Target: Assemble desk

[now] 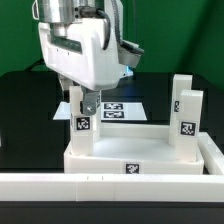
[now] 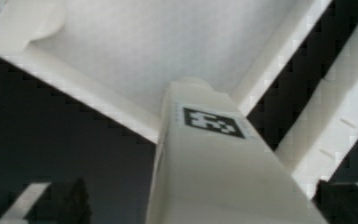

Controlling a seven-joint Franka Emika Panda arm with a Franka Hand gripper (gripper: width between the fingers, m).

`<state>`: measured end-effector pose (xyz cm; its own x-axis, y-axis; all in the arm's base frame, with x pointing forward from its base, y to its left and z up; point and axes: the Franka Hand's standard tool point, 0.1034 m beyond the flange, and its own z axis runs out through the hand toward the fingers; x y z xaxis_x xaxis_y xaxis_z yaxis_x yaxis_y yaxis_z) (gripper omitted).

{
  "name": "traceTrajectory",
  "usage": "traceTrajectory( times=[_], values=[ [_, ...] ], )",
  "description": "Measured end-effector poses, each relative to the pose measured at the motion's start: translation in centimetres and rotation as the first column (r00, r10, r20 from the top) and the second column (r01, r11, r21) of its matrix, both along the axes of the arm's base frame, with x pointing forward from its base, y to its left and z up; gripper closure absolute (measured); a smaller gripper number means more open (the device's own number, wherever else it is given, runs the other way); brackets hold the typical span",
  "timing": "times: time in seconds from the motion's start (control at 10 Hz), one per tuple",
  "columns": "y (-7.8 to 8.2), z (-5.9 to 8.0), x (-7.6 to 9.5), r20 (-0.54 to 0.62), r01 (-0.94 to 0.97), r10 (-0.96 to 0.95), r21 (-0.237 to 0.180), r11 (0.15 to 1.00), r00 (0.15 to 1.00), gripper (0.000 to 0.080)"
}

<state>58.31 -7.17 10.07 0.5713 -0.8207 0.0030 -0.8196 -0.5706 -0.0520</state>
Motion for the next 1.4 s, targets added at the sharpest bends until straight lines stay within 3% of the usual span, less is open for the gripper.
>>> traceTrajectory(
  times=[0.4, 0.7, 0.9, 1.4],
  values=[
    [0.18, 0.04, 0.12, 0.000, -0.302, 0.302, -0.024, 0.953, 0.953, 0.0150],
    [0.45, -0.03, 0.15, 0.001, -0.537, 0.537, -0.034, 0.843, 0.843, 0.0150],
    [0.84, 0.06, 0.19, -0.006, -0.597, 0.597, -0.039, 0.802, 0.802, 0.0150],
    [0.62, 0.06, 0.12, -0.035, -0.809, 0.808, -0.057, 0.585, 0.587, 0.0150]
  ],
)
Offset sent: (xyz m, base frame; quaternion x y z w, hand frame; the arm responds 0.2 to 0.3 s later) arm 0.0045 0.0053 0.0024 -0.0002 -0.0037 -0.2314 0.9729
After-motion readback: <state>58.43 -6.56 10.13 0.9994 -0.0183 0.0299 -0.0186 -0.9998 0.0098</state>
